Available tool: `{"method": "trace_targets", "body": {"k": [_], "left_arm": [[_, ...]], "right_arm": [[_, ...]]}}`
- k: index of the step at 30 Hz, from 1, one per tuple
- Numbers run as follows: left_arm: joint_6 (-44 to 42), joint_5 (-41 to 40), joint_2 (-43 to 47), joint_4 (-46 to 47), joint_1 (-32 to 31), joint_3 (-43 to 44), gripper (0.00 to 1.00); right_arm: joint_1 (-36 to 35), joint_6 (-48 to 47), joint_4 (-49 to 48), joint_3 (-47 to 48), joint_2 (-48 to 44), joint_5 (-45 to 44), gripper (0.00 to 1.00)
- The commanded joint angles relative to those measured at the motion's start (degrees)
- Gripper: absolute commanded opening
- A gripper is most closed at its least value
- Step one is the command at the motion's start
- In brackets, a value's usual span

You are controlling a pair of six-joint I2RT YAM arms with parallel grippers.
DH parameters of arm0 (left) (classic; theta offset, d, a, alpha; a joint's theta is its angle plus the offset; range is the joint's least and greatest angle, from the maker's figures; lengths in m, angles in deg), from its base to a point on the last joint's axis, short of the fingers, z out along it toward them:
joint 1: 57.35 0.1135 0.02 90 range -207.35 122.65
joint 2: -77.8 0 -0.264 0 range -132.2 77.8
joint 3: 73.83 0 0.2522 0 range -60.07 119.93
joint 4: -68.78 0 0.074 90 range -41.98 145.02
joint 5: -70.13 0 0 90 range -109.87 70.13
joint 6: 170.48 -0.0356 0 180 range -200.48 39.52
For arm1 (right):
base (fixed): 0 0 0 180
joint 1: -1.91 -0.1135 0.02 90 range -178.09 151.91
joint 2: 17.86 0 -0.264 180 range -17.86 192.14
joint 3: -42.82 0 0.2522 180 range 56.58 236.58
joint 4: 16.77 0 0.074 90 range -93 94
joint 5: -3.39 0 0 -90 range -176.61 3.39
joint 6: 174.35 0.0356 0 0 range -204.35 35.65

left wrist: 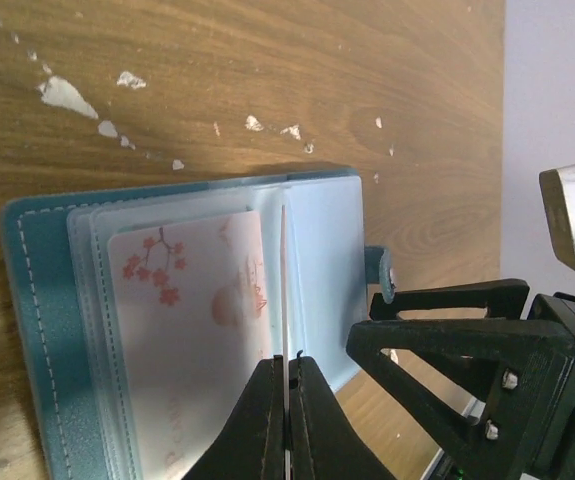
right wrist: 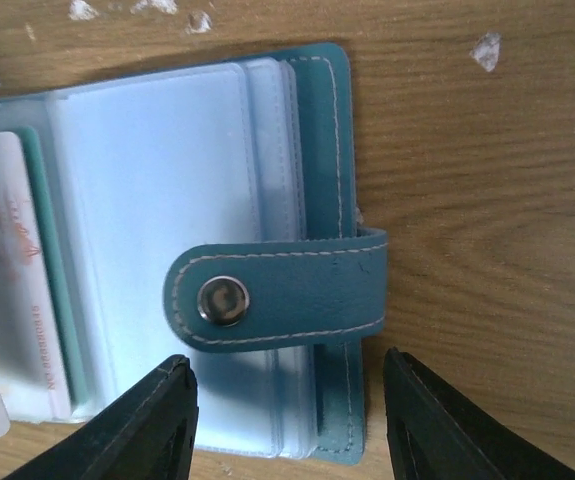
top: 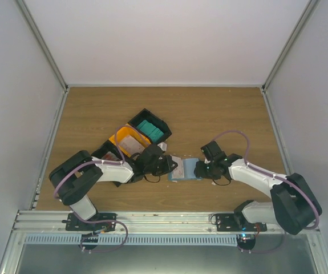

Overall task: Put the credit cards into the card holder
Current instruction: Insert the credit card into the card holder.

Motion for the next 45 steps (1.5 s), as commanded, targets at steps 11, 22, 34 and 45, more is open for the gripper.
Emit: {"method": "trace_targets", "body": {"k": [11, 22, 34, 45], "left_arm": [[4.8, -4.5, -5.7, 9.7, -3.2, 0.4, 0.0], [4.4, -6.6, -8.4, 8.9, -3.2, 2.9, 0.0], [5.8, -10.1, -8.6, 6.9, -3.9, 1.2, 0.0], [7.6, -11.1, -6.6, 4.7, -4.4, 0.0, 0.0]], "right_arm": [[0.4, -1.4, -2.9, -1.8, 3.5, 1.9, 0.37], [0.3, -0.9, -3.3, -2.3, 3.8, 2.7, 0.32], [0.2, -0.3, -3.1, -2.6, 3.8, 2.7, 0.32], [0.1, -0.9, -3.6, -2.5, 5.9, 3.8, 0.32]]}}
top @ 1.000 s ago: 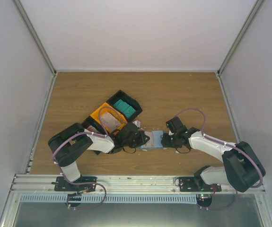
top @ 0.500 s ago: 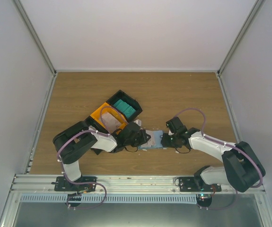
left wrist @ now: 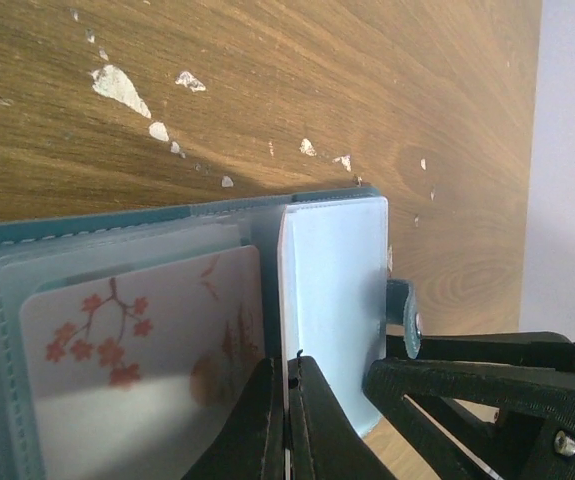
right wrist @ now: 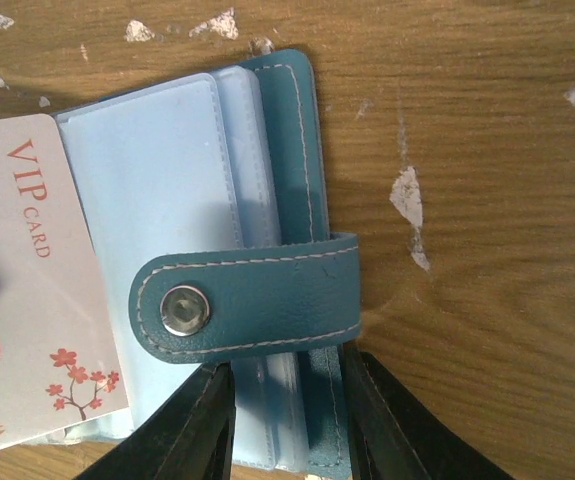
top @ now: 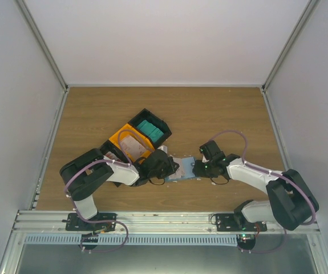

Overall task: Put the credit cards into the card holder
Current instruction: Insert the credit card into the card holder.

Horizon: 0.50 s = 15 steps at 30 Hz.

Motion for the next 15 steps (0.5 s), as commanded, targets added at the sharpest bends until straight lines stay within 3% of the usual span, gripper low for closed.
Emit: {"method": "trace_targets", "body": {"k": [1, 15], "left_arm": [[0.1, -1.6, -0.6, -0.5, -0.5, -0.1, 0.0], [2.5, 1.4, -4.2, -0.1, -1.0, 0.8, 0.0]], "right_arm": [[0.0, 0.0, 1.9, -1.7, 2.6, 1.4, 0.32], [-0.8, 1.1, 0.6, -2.2, 4.1, 2.6, 0.28]]}}
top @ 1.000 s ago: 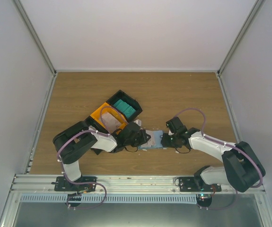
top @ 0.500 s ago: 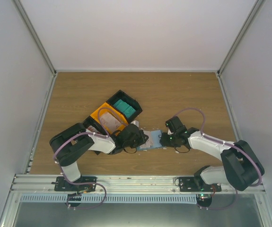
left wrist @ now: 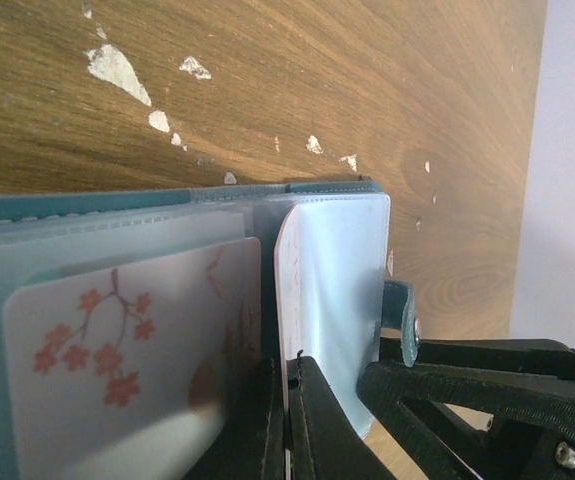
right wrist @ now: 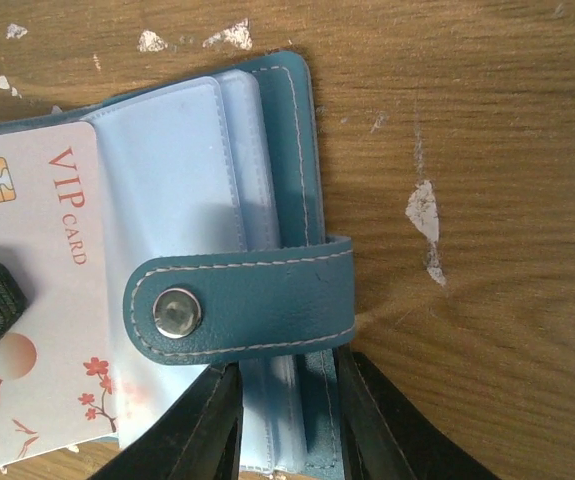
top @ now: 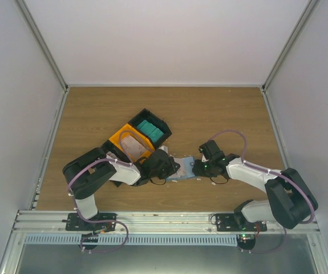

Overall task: Put the credit cards into the card holder
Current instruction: Insert the credit card into the card holder.

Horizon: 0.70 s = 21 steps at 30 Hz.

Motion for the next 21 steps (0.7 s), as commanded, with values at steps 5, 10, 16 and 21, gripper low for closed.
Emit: {"method": "trace_targets", "body": {"k": [5, 10, 16, 21], "left_arm": [[-1.3, 0.8, -2.3, -0.2, -1.0, -0.2, 0.05], [-2.8, 2.8, -3.0, 0.2, -1.1, 0.5, 0.06], [-0.7, 2.3, -1.2, -1.1, -1.1, -2.2, 0.0], [1.3, 1.9, 1.0, -1.6, -1.1, -4.7, 0.0]], "right_arm": [[-0.9, 1.4, 2.3, -2.3, 2.9, 1.3, 0.28], [-0.9, 1.9, 2.3, -2.1, 3.0, 0.9, 0.28], [-0.8, 2.5, 2.4, -1.9, 3.4, 0.1, 0.27], [-0.8, 2.6, 2.3, -1.9, 4.1, -0.2, 0.26]]}}
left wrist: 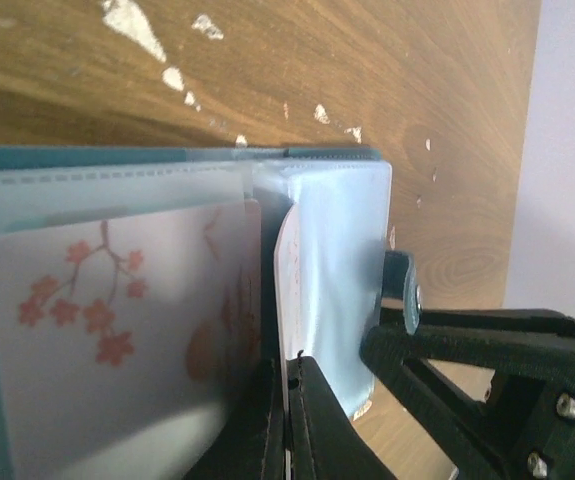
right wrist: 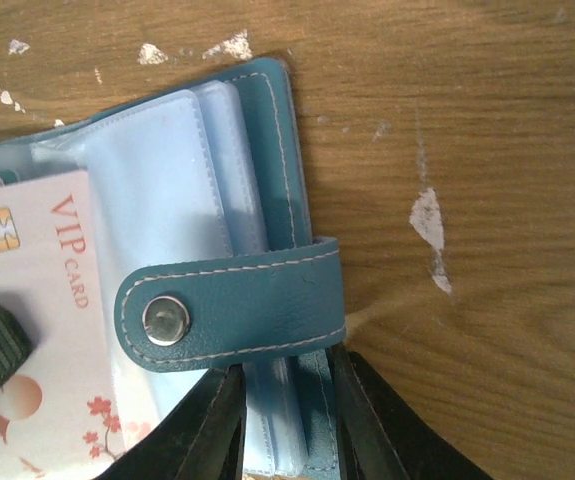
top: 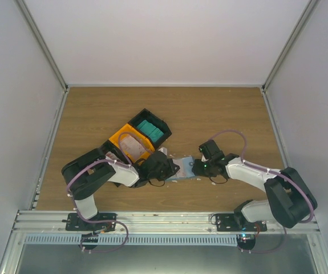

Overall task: Put the credit cards into the card holder
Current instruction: Insert the credit card into the card holder.

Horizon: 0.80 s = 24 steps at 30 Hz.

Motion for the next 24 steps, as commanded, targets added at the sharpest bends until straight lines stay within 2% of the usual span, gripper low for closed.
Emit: {"method": "trace_targets", "body": {"k": [1, 14, 24], "left_arm": [[1.5, 0.4, 1.5, -4.2, -1.0, -3.4, 0.0], [-0.5, -0.3, 0.4, -3.2, -0.1, -1.4, 0.0], [-1.3, -4.9, 1.0, -3.6, 1.2, -2.6, 0.02]], "right_arm": [[-0.9, 1.1, 2.5, -2.1, 4.0, 0.0, 0.25], [-0.9, 0.7, 1.6, -2.8, 3.9, 1.2, 0.24], [-0.9, 0.4, 1.7, -3.0, 4.1, 1.0, 0.24]]}}
